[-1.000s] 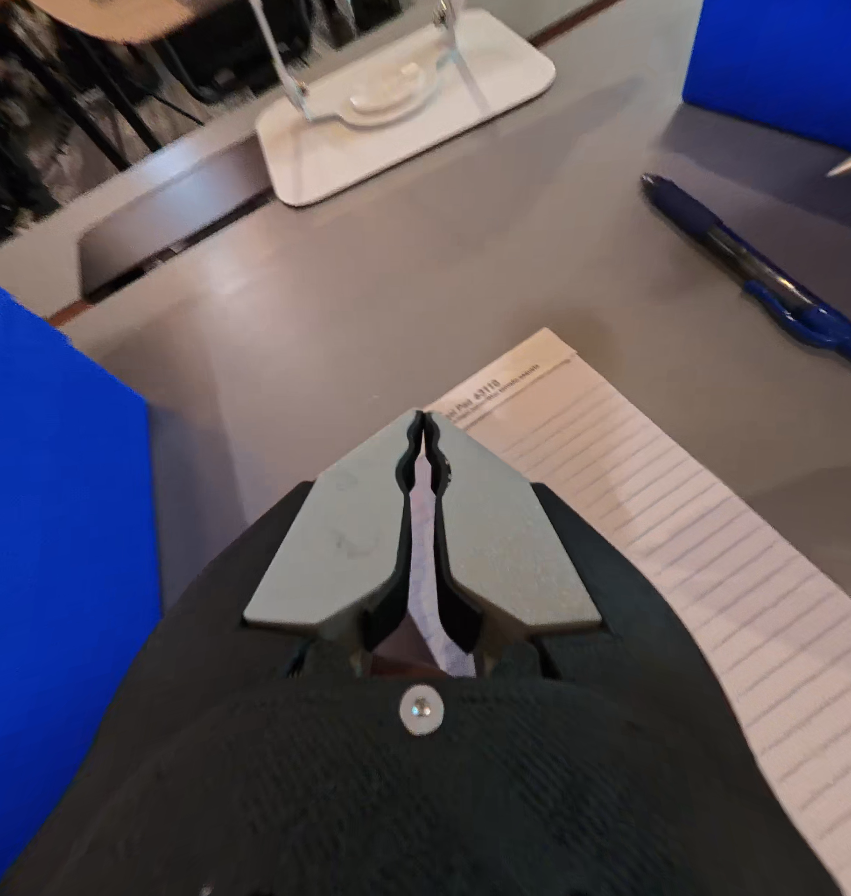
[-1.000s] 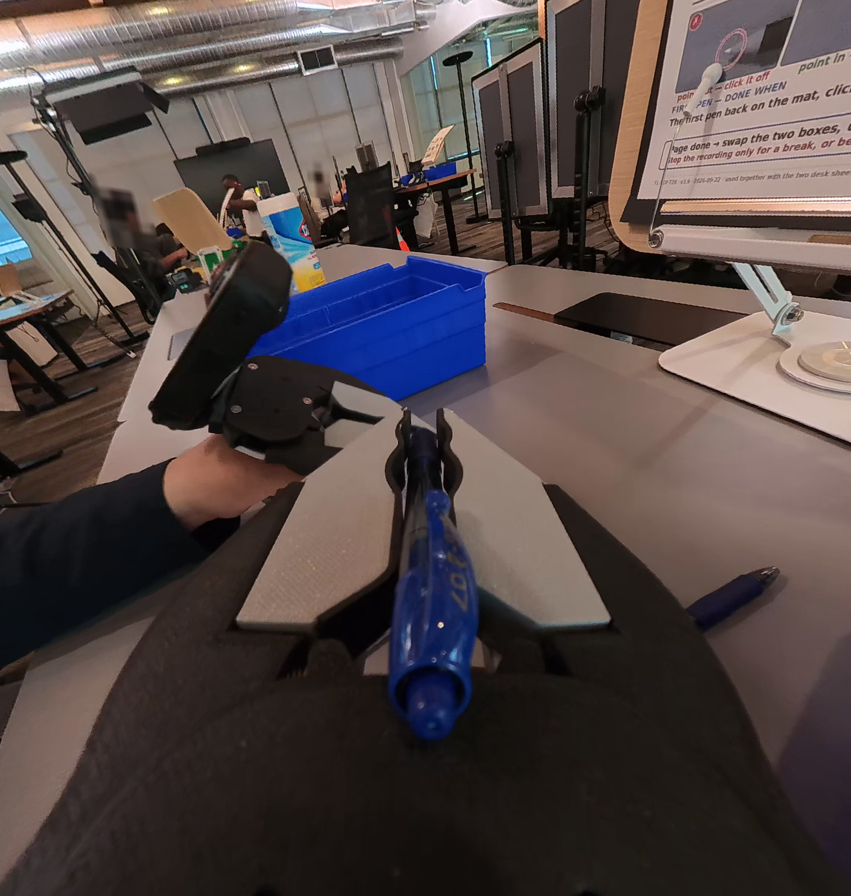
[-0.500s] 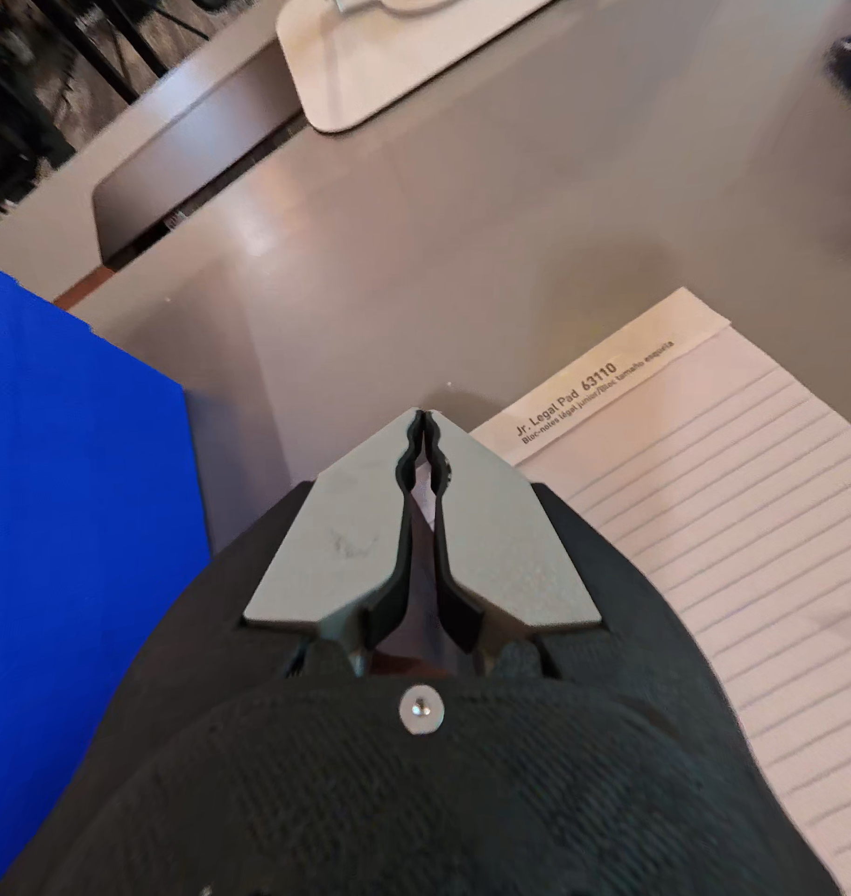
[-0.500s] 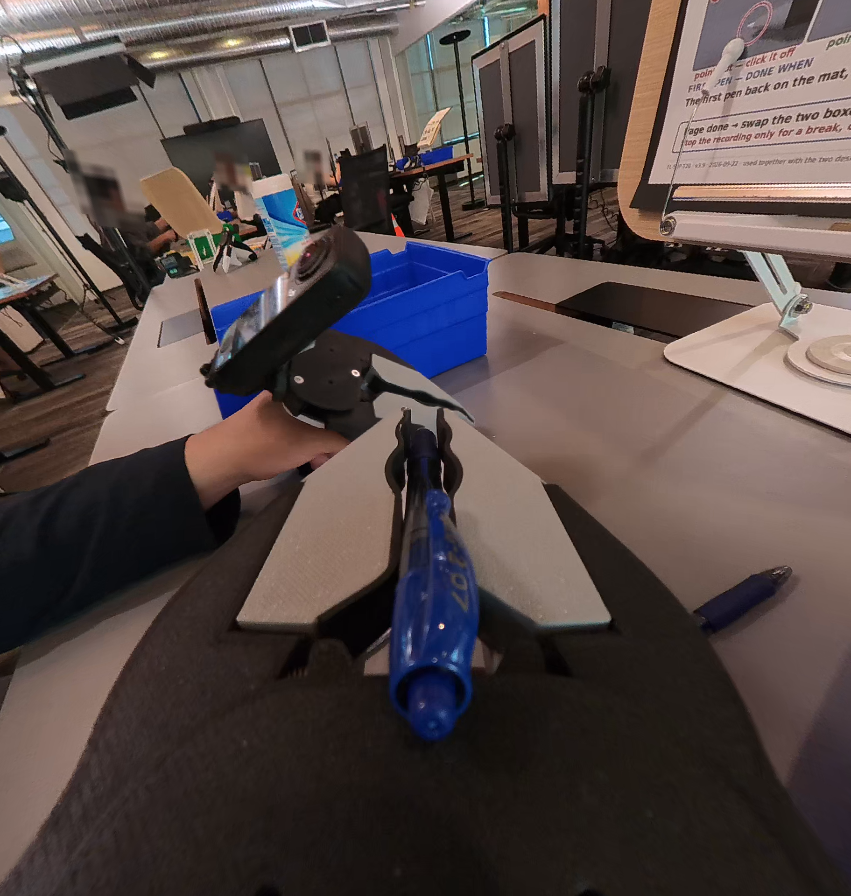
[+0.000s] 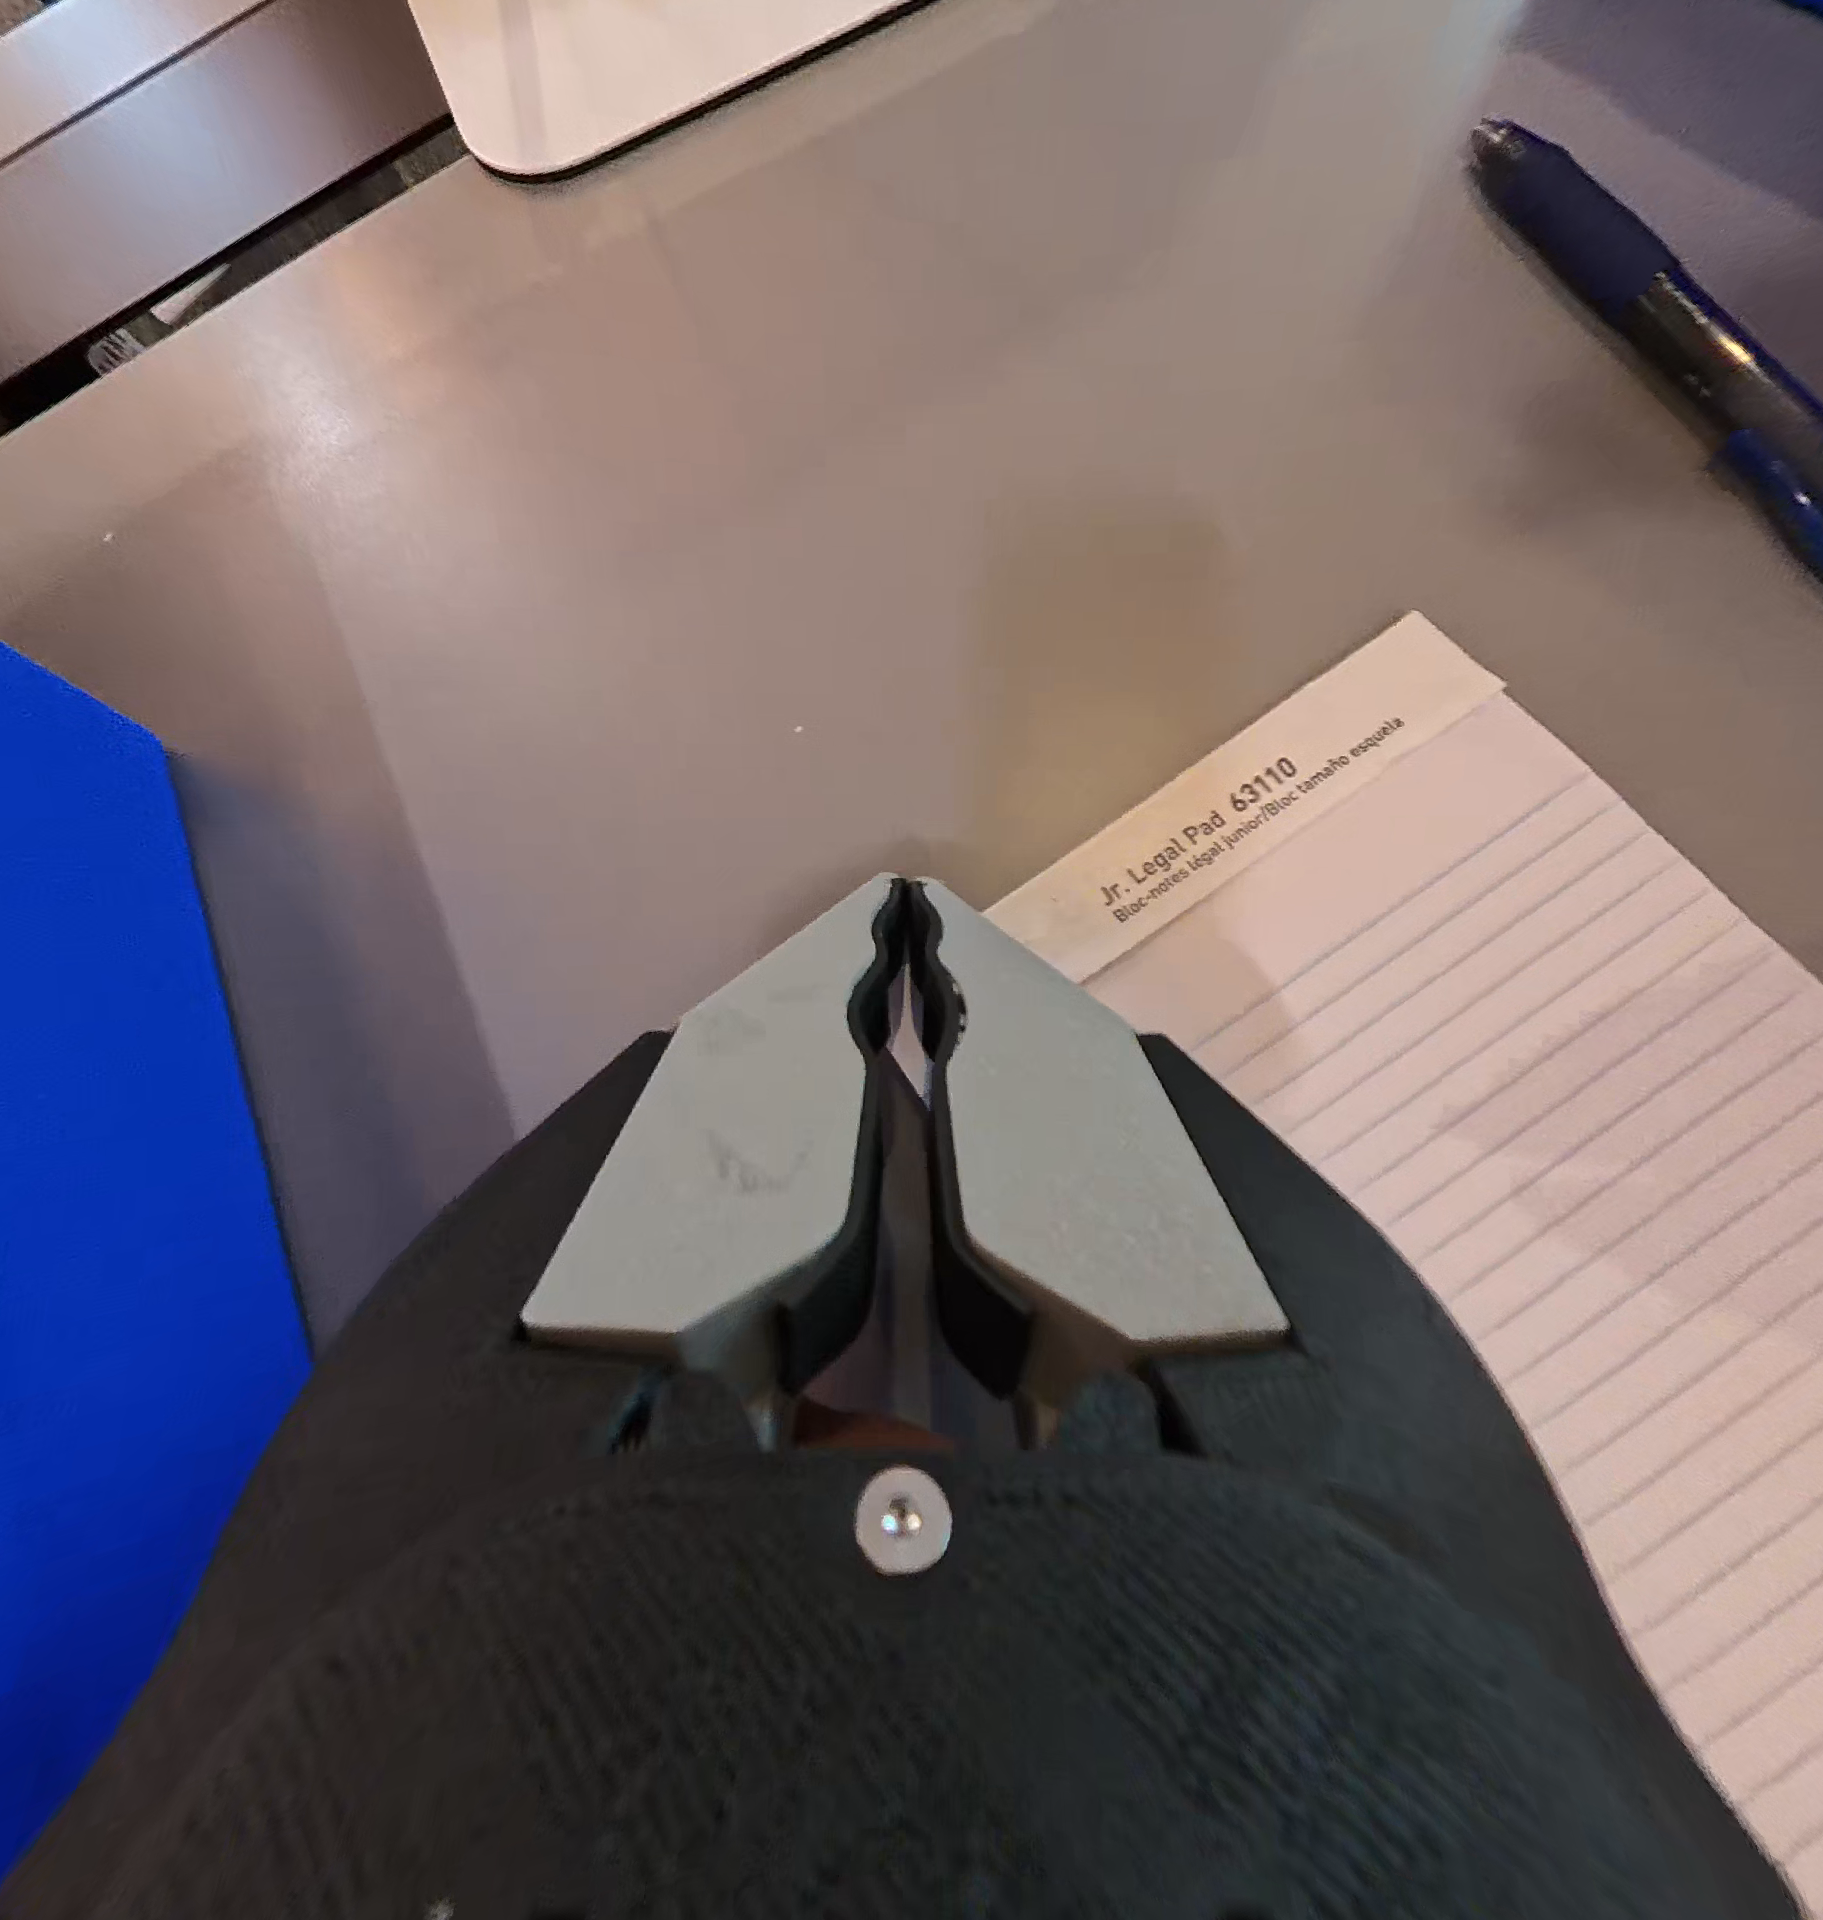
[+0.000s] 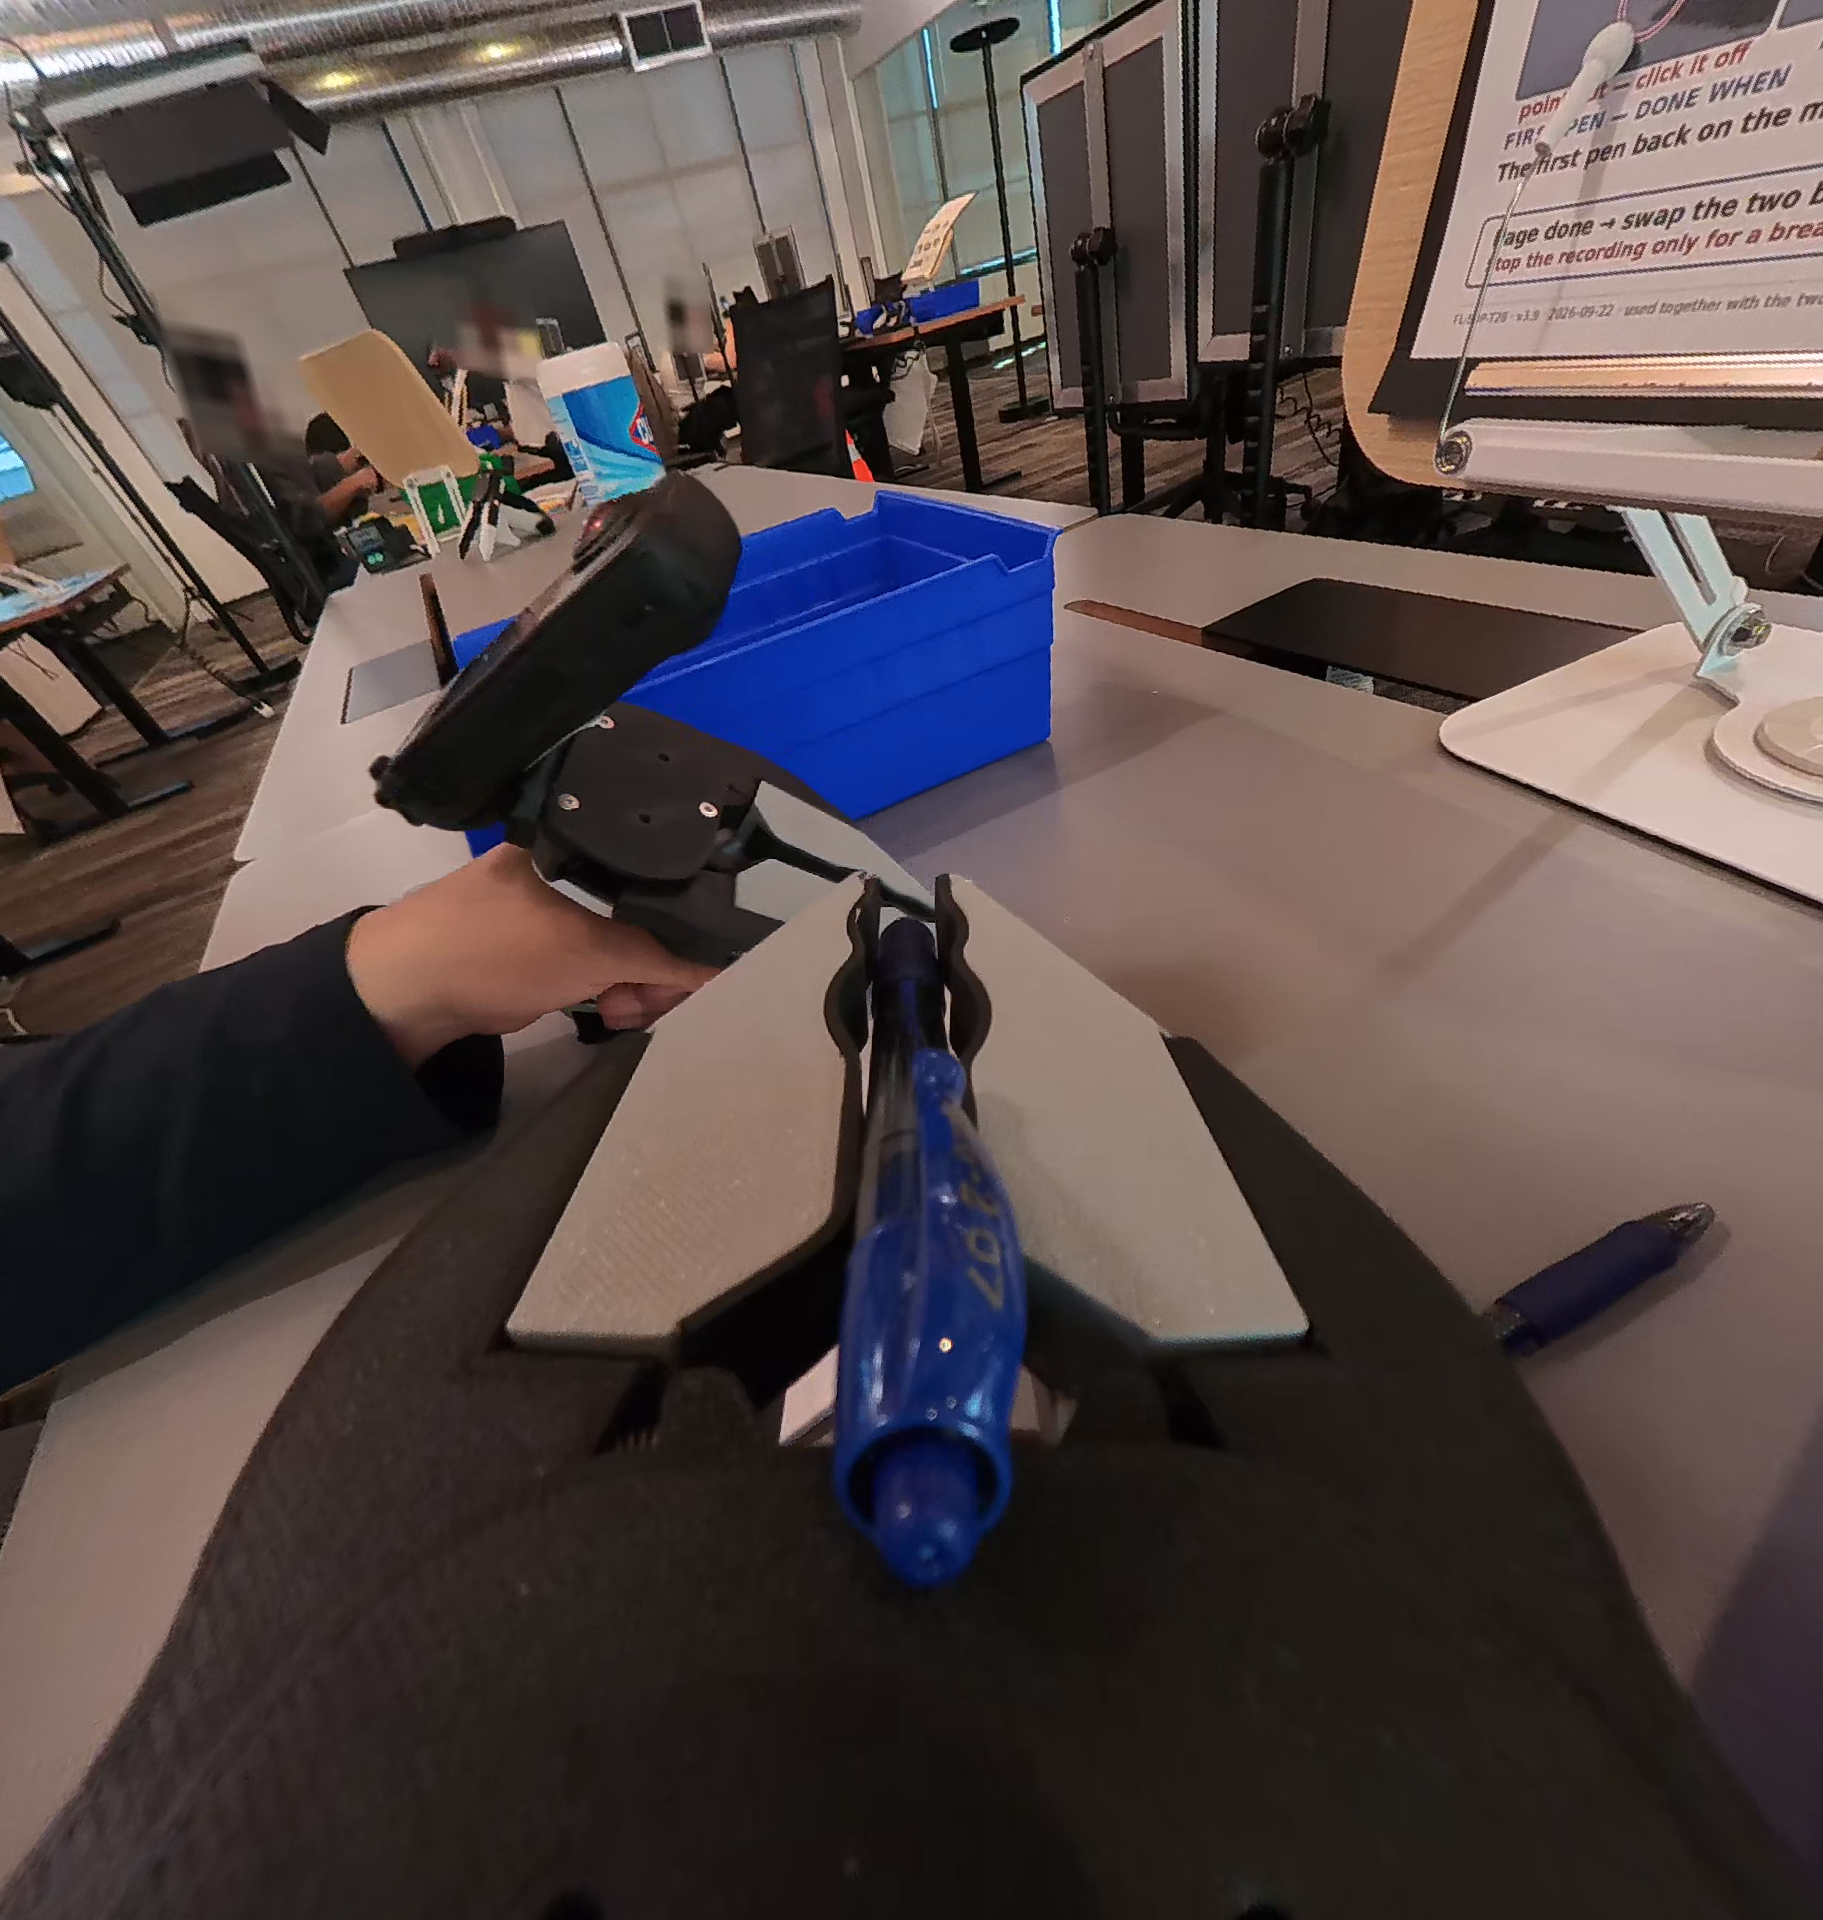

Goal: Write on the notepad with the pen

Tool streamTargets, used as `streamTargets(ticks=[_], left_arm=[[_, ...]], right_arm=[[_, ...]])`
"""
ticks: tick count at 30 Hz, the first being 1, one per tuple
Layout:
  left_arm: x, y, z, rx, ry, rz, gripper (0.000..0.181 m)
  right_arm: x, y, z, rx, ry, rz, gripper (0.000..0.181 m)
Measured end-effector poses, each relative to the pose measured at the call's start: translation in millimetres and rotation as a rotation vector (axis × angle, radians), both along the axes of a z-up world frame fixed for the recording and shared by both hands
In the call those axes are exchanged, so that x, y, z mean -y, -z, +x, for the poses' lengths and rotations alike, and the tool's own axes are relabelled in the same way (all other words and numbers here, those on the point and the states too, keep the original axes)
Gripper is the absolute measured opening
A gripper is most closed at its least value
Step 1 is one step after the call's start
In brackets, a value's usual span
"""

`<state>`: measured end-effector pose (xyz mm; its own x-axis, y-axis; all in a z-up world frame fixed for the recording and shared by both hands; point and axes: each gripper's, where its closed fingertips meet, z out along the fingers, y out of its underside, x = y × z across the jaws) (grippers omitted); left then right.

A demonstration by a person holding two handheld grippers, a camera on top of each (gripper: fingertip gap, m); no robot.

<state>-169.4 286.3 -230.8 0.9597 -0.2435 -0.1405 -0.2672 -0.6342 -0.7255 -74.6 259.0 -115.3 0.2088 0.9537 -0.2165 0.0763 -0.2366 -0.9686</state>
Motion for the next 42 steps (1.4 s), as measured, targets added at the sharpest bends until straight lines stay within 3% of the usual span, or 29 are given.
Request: streamTargets(ticks=[5,10,22,27,31,37,42], left_arm=[[7.8,-12.4,-6.2,-0.08,-0.006,0.083,0.0],[30.6,-9.6,-4.0,-0.11,0.036,0.03,0.0],[49.0,-3.7,14.5,0.0,0.12,-0.049,0.0],[50.7,-3.9,16.8,0.001,0.13,-0.053,0.0],[51.1,-7.8,1.1,-0.102,0.092,-0.027,0.0],[59.9,-14.6,1.9,-0.078,0.119,-0.017,0.0],[70.9,0.8,7.6,-0.074,0.168,-0.108,0.0]], right_arm=[[7.9,6.4,-5.0,0.026,-0.05,-0.041,0.007],[18.6,22.4,-16.4,0.077,-0.107,-0.114,0.007],[39.1,64.3,-40.6,0.243,-0.155,-0.13,0.007],[39.6,63.7,-41.3,0.238,-0.155,-0.133,0.007],[37.0,61.7,-39.8,0.219,-0.147,-0.146,0.007],[30.9,59.9,-37.9,0.194,-0.126,-0.173,0.007],[29.1,61.9,-38.6,0.211,-0.106,-0.155,0.007]])
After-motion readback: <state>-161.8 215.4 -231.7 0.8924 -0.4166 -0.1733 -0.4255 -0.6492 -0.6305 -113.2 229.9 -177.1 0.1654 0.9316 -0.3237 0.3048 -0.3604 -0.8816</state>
